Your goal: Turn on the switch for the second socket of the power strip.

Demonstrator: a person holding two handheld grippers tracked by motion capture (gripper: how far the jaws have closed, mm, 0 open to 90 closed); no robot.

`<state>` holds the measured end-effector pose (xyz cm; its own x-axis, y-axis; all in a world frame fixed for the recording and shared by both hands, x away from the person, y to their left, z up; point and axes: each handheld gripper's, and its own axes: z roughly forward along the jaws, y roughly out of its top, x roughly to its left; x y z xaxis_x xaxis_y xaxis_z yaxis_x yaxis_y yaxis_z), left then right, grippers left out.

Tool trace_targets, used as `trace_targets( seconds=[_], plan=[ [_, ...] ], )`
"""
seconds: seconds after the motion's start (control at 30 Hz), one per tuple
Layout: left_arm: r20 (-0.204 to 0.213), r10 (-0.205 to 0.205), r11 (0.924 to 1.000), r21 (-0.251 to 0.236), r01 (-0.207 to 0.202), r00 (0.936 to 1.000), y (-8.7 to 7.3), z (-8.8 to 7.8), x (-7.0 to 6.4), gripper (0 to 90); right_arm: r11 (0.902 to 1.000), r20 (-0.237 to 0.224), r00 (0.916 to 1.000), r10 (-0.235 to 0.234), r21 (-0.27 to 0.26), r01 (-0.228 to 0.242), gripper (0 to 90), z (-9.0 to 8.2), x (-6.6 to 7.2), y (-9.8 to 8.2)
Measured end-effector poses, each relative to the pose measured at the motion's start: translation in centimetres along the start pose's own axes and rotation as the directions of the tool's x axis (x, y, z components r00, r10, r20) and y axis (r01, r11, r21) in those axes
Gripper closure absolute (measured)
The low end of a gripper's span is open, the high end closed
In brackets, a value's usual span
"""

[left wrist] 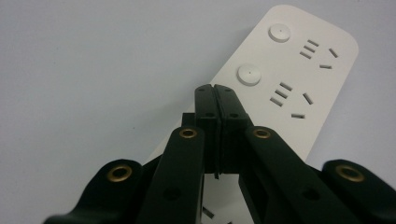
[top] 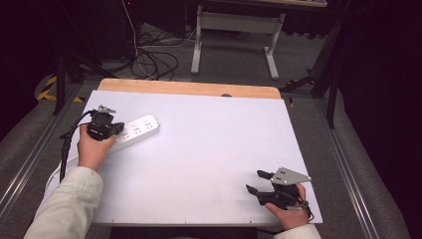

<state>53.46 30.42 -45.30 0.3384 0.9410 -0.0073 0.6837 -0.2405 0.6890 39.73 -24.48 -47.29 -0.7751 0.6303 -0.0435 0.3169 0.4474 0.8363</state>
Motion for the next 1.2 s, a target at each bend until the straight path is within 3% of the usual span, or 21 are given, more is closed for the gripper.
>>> trace_targets(
  seconds=[0.17, 0.4, 0.8, 1.2],
  plan=[
    [-0.009, 0.017, 0.9999, -0.001, -0.017, 0.9998, 0.0, 0.0, -0.1, 88.7, 1.0000, 0.001, 1.0000, -0.002, 0.002, 0.002, 35.0, 0.0, 0.0, 0.0],
    [-0.070, 0.094, 0.9956, 0.007, -0.093, 0.9931, 0.0, 0.1, -0.8, 89.1, 1.0000, 0.000, 1.0000, -0.003, 0.002, 0.003, 35.0, 0.0, 0.0, 0.0],
    [-0.095, 0.090, 0.9960, 0.015, -0.088, 0.9914, 0.0, 0.3, -1.3, 89.6, 1.0000, -0.005, 1.0000, -0.006, 0.004, 0.006, 35.0, 0.0, 0.1, 0.0],
    [-0.089, 0.059, 0.9982, 0.015, -0.058, 0.9943, 0.0, 0.4, -1.3, 89.7, 0.9999, -0.006, 0.9999, -0.009, 0.008, 0.009, 34.9, 0.0, 0.1, 0.0]
  ],
)
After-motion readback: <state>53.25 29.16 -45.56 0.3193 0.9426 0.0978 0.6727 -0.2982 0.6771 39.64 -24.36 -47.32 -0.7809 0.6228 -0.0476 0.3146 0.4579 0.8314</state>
